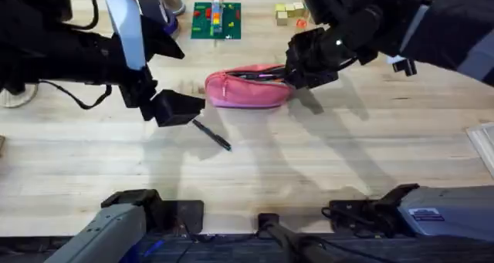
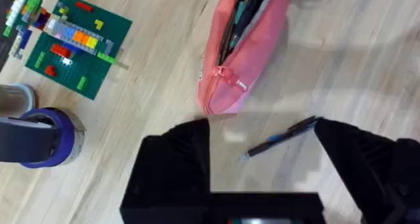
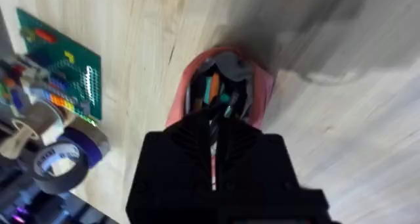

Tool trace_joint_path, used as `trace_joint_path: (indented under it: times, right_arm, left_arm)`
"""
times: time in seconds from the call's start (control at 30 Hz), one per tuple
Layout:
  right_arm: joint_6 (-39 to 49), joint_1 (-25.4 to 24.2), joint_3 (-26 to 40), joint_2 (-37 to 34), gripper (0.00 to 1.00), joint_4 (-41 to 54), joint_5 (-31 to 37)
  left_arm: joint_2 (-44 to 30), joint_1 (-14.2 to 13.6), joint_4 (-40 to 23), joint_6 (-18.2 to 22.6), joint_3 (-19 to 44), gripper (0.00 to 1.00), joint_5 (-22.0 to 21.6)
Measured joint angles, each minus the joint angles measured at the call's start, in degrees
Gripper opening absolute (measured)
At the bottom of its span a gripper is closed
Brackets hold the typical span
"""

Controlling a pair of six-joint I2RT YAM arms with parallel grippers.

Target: Unzip the bag, pick up the pens from the table one at a time and place them inside, then zip the bag closed.

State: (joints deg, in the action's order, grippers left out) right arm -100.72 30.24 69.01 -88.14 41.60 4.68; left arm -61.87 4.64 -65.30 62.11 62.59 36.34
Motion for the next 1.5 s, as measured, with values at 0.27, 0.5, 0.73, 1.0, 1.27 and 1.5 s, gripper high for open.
trace_joint_path:
  times: [0.27, 0.5, 0.73, 1.0, 1.27, 1.5]
  right_arm:
    - [-5.6, 2.1, 0.0, -1.4, 0.033, -1.1, 0.0]
    - [-6.0, 3.9, 0.0, -6.4, 0.032, -7.0, -0.1]
    - [-6.2, 5.7, 0.0, -10.4, 0.032, -13.3, -2.1]
    - [-6.3, 5.7, 0.0, -10.4, 0.033, -13.3, -2.1]
    - [-6.9, 5.7, 0.0, -10.5, 0.974, -13.9, -3.4]
    - [-2.0, 5.7, 0.1, -10.0, 0.996, -16.0, -4.1]
  left_arm:
    - [0.0, 0.0, -0.1, 0.0, 0.0, 0.993, 0.0]
    - [0.0, 0.0, -0.1, 0.0, 0.0, 0.993, 0.0]
    - [0.0, 0.0, -0.1, 0.0, 0.0, 0.993, 0.0]
    - [0.0, 0.0, -0.1, 0.0, 0.0, 0.993, 0.0]
    - [0.0, 0.0, -0.1, 0.0, 0.0, 0.993, 0.0]
    - [0.0, 0.0, -0.1, 0.0, 0.0, 0.993, 0.0]
